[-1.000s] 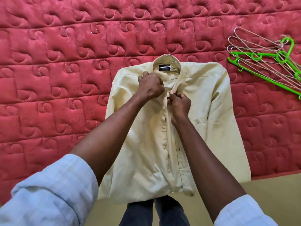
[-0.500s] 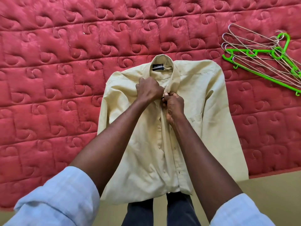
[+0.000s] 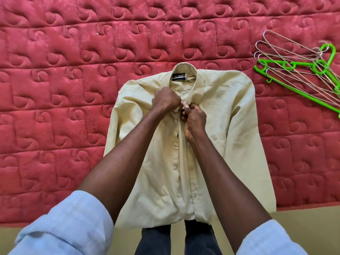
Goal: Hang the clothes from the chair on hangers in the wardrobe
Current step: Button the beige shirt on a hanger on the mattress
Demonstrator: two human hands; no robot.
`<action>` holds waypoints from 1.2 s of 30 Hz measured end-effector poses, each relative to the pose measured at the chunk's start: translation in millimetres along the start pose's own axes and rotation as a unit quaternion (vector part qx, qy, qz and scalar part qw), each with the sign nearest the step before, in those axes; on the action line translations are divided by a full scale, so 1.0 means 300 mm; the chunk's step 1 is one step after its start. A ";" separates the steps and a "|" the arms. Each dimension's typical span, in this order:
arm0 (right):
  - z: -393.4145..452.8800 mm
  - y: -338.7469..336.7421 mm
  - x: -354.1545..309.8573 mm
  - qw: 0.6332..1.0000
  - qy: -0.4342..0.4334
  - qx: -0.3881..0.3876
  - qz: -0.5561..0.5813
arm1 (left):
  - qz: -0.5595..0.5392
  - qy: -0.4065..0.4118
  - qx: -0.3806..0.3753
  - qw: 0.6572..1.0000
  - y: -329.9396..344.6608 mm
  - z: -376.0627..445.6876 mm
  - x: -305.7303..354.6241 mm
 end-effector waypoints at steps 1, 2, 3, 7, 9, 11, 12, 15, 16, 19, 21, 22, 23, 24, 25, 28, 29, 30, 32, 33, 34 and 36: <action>0.000 0.000 -0.001 1.000 0.000 -0.002 0.004 | 0.001 0.001 0.006 1.000 0.002 0.001 -0.003; 0.002 -0.001 0.000 1.000 0.000 -0.002 0.006 | -0.001 0.001 0.008 1.000 0.003 0.005 -0.009; 0.004 0.000 0.000 1.000 0.001 -0.003 0.006 | -0.009 0.002 0.008 1.000 0.003 0.006 -0.013; 0.010 0.002 -0.012 0.998 0.022 -0.025 0.049 | -0.043 0.030 0.024 0.998 -0.005 -0.014 -0.014; 0.015 -0.001 -0.018 0.997 0.031 -0.033 0.067 | -0.039 0.051 0.042 0.997 -0.005 -0.022 -0.021; 0.013 -0.006 -0.021 0.997 0.034 -0.045 0.059 | -0.021 0.069 0.059 0.996 -0.002 -0.028 -0.027; 0.012 -0.008 -0.022 0.997 0.033 -0.048 0.048 | -0.015 0.075 0.064 0.995 0.000 -0.026 -0.032; 0.009 -0.010 -0.029 0.999 0.025 -0.033 0.014 | -0.014 0.094 0.047 0.994 0.001 -0.021 -0.040; 0.009 -0.009 -0.030 0.999 0.022 -0.027 0.007 | -0.017 0.101 0.034 0.994 -0.001 -0.018 -0.042; 0.012 -0.009 -0.027 1.000 0.015 -0.022 0.000 | -0.021 0.116 -0.006 0.993 -0.010 -0.011 -0.040; 0.013 -0.010 -0.023 1.000 0.010 -0.023 -0.005 | -0.014 0.131 -0.032 0.991 -0.014 -0.007 -0.040; 0.013 -0.010 -0.023 1.000 0.009 -0.023 -0.006 | -0.010 0.138 -0.045 0.989 -0.017 -0.006 -0.042; 0.012 -0.009 -0.023 1.000 0.008 -0.023 -0.005 | -0.009 0.144 -0.060 0.988 -0.021 -0.007 -0.045; 0.012 -0.008 -0.024 1.000 0.006 -0.024 -0.004 | -0.011 0.153 -0.076 0.985 -0.026 -0.007 -0.049; 0.010 -0.008 -0.025 1.000 0.005 -0.026 -0.005 | -0.014 0.162 -0.092 0.982 -0.031 -0.003 -0.057; 0.011 -0.015 -0.024 0.999 0.000 -0.037 -0.023 | -0.031 0.182 -0.126 0.975 -0.046 0.006 -0.078; 0.012 -0.018 -0.025 0.999 0.002 -0.045 -0.026 | -0.035 0.188 -0.128 0.973 -0.051 0.011 -0.084; 0.015 -0.023 -0.026 0.998 0.007 -0.054 -0.026 | -0.034 0.196 -0.126 0.972 -0.053 0.018 -0.090; 0.023 -0.030 -0.030 0.997 0.014 -0.069 -0.028 | -0.023 0.222 -0.117 0.968 -0.054 0.026 -0.099; 0.027 -0.034 -0.032 0.997 0.016 -0.074 -0.031 | -0.014 0.238 -0.108 0.965 -0.050 0.026 -0.103; 0.031 -0.036 -0.032 0.996 0.015 -0.078 -0.036 | -0.005 0.252 -0.097 0.963 -0.042 0.026 -0.108; 0.032 -0.036 -0.033 0.995 0.008 -0.083 -0.053 | 0.027 0.263 -0.068 0.962 -0.023 0.025 -0.118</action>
Point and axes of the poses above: each hand's wrist, its own z-axis towards the middle knuckle, its own y-axis out of the palm, x = y × z, the point moved 1 cm from there along z, towards the middle knuckle, and after that the axes turned 11 degrees about -z, right-handed, at the moved point
